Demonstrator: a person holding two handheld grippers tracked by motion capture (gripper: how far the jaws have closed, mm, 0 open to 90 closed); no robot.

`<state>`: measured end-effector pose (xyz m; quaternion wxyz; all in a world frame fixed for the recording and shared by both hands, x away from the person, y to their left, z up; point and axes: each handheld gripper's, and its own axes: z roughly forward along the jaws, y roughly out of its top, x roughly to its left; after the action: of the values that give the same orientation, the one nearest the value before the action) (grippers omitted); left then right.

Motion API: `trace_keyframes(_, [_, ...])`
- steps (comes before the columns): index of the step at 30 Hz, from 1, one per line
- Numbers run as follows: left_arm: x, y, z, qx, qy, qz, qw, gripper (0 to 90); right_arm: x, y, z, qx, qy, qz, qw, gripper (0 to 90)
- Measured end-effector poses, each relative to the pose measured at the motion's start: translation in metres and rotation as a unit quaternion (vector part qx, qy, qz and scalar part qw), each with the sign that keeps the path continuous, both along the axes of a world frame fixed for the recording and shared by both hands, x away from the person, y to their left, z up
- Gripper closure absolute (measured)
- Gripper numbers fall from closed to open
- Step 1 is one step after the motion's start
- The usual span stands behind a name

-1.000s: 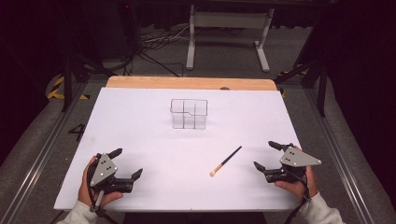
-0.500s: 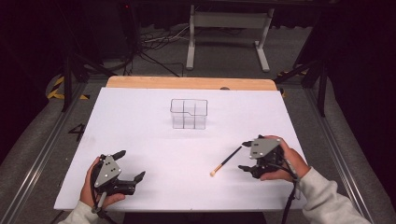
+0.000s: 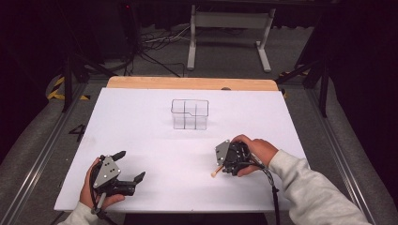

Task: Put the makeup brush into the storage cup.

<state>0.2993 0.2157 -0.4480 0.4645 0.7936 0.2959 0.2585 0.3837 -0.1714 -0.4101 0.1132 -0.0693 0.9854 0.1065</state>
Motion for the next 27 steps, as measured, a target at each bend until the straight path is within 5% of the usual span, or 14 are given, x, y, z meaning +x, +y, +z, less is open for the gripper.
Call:
trace_keyframes(6, [-0.001, 0.000, 0.000, -0.008, -0.002, -0.002, 1.0000, 6.3, 0.006, 0.013, -0.009, -0.057, -0.004, 0.018, 0.9982, 54.0])
trace_keyframes(10, [0.000, 0.000, 0.000, -0.005, -0.003, -0.004, 1.0000, 6.3, 0.010, 0.014, -0.009, -0.054, 0.017, 0.025, 0.9981, 60.9])
trace_keyframes(16, [0.000, 0.000, -0.001, -0.006, 0.002, -0.003, 1.0000, 6.3, 0.012, 0.017, -0.010, -0.073, 0.062, 0.044, 0.9944, 84.1])
trace_keyframes(19, [0.000, 0.000, -0.001, -0.007, 0.002, -0.001, 1.0000, 6.4, 0.011, 0.016, -0.010, -0.071, 0.061, 0.048, 0.9944, 84.5])
trace_keyframes(24, [0.001, 0.002, -0.001, -0.014, 0.004, 0.006, 0.9999, 6.6, 0.010, 0.005, -0.008, -0.038, 0.046, 0.033, 0.9976, 84.8])
trace_keyframes(27, [0.002, 0.002, -0.001, -0.015, 0.005, 0.008, 0.9998, 6.6, 0.015, -0.012, 0.006, 0.047, 0.030, 0.003, 0.9984, 84.9])
